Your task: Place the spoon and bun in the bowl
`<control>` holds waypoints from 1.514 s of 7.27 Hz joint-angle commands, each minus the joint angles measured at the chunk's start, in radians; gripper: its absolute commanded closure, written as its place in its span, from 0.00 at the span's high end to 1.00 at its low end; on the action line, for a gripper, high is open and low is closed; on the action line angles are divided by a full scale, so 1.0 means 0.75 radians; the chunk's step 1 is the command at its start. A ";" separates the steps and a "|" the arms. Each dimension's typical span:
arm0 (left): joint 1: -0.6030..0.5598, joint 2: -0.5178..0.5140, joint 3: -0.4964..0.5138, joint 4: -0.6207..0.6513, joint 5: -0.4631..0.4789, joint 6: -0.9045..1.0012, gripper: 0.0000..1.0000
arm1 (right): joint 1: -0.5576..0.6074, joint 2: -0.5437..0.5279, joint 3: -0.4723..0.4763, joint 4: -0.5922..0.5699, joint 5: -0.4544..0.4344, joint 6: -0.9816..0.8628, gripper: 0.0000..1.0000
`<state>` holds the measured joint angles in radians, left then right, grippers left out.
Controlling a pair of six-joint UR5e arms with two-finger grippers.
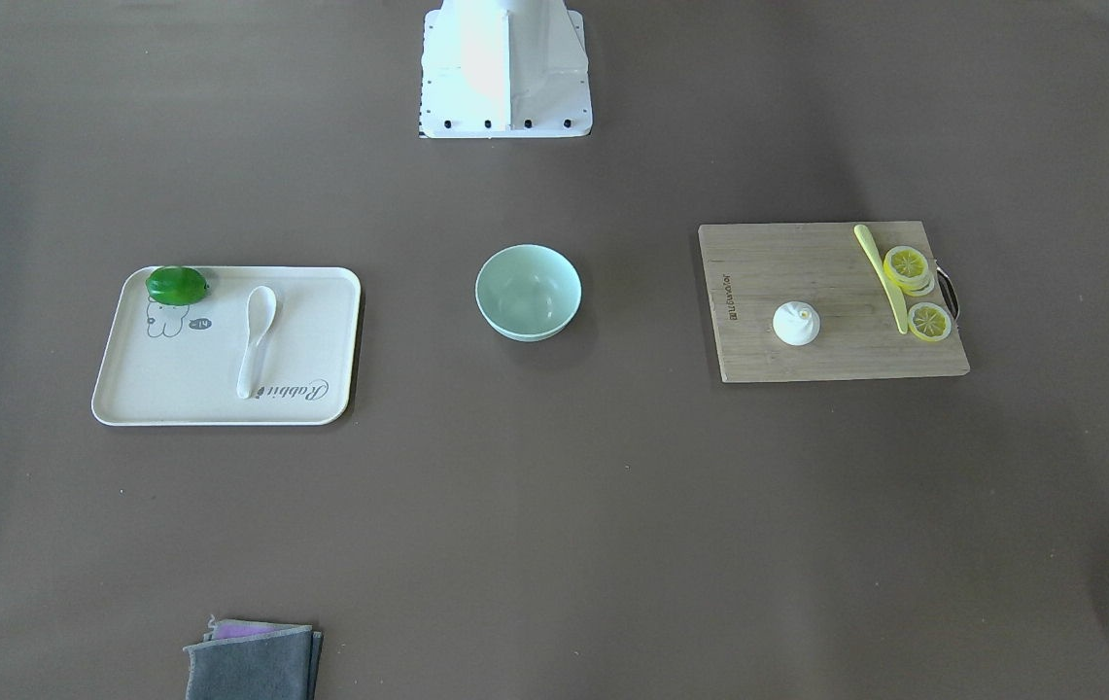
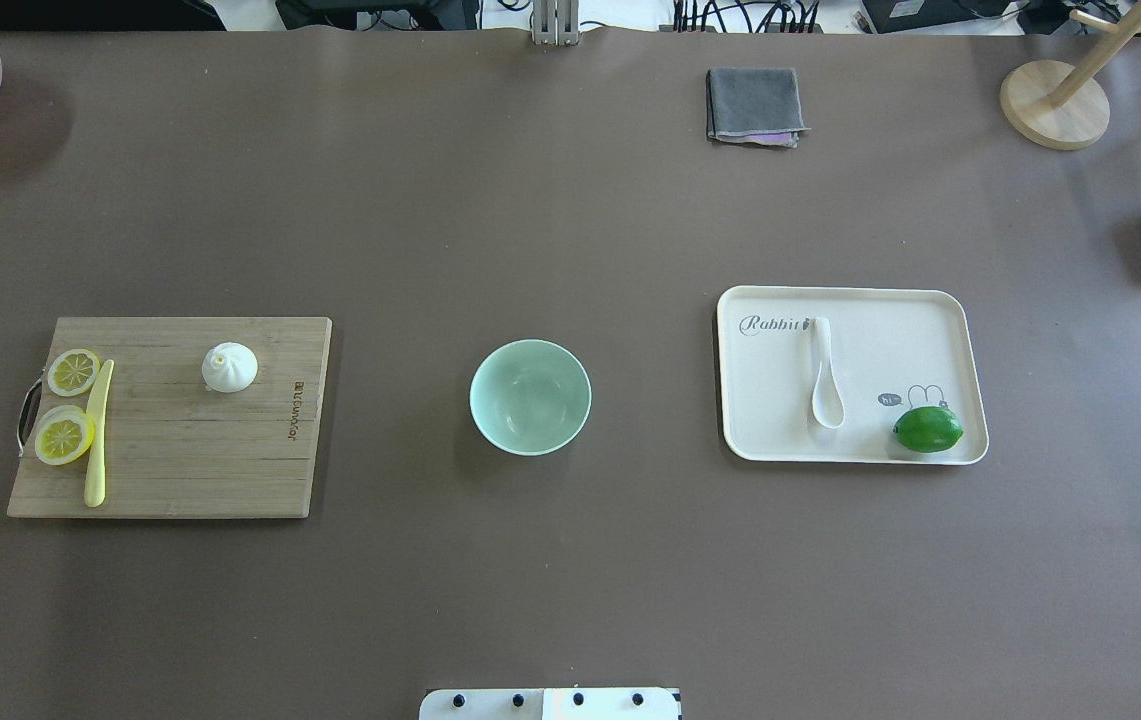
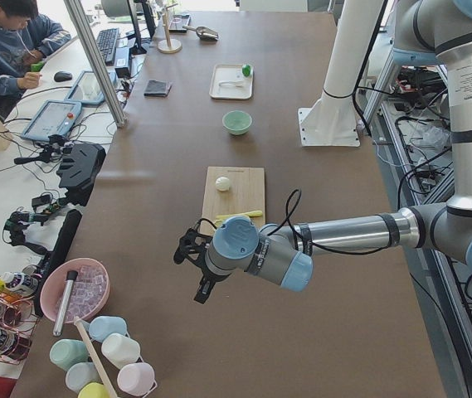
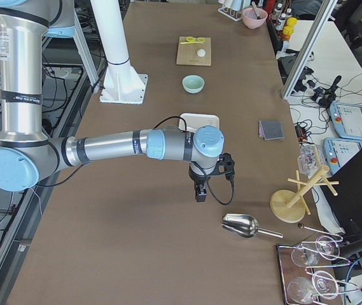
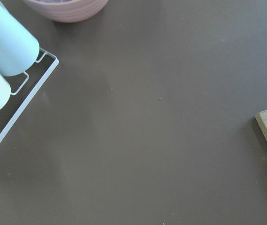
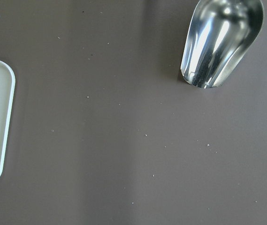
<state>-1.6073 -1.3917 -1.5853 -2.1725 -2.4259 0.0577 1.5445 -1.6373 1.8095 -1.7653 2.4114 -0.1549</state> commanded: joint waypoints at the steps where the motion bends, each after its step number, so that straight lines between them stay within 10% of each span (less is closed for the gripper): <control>1: 0.004 -0.010 0.028 -0.047 -0.005 -0.001 0.98 | 0.000 -0.009 -0.011 0.075 0.006 0.000 1.00; 7: 0.128 -0.093 0.017 -0.145 -0.191 -0.441 0.98 | -0.104 0.059 0.009 0.196 0.192 0.069 0.98; 10: 0.354 -0.216 -0.076 -0.143 -0.169 -0.889 0.98 | -0.387 0.242 0.052 0.316 0.133 0.659 1.00; 11: 0.438 -0.269 -0.107 -0.145 -0.145 -1.075 0.98 | -0.540 0.252 0.050 0.491 -0.053 0.922 1.00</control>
<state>-1.3564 -1.5439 -1.6369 -2.2812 -2.5490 -0.5828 1.2645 -1.4749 1.8467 -1.5252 2.4913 0.3099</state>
